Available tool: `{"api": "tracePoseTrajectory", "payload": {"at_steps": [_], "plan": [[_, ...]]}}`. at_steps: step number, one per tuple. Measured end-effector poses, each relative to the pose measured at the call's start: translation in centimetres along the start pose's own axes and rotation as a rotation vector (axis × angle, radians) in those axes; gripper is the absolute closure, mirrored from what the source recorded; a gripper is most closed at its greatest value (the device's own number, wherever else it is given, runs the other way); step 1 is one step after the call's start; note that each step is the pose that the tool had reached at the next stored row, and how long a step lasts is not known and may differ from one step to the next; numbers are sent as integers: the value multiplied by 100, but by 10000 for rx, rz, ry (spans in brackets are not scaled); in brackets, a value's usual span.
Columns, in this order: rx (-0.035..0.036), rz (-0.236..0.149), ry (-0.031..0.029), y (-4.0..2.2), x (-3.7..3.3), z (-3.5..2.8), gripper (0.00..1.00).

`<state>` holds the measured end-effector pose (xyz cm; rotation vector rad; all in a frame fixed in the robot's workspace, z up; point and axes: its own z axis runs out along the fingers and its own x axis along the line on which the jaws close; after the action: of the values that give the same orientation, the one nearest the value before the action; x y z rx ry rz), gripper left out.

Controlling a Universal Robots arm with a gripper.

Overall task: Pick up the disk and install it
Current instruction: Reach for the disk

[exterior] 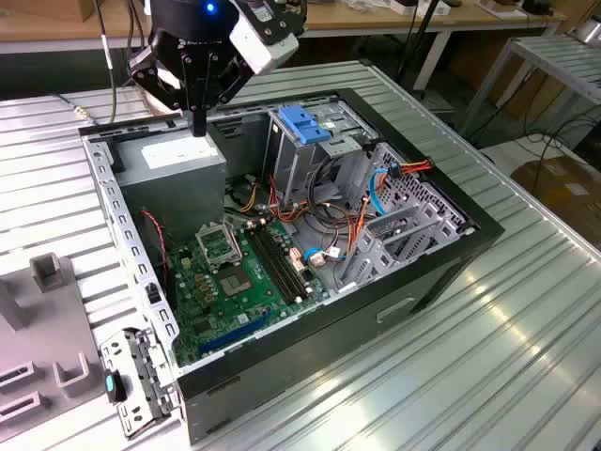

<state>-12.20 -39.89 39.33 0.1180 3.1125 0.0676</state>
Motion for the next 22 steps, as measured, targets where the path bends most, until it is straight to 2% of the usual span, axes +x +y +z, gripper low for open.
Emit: {"api": "tracePoseTrajectory", "payload": {"at_steps": [22], "plan": [[0, 0, 0, -4, 51, -1, 89]]}}
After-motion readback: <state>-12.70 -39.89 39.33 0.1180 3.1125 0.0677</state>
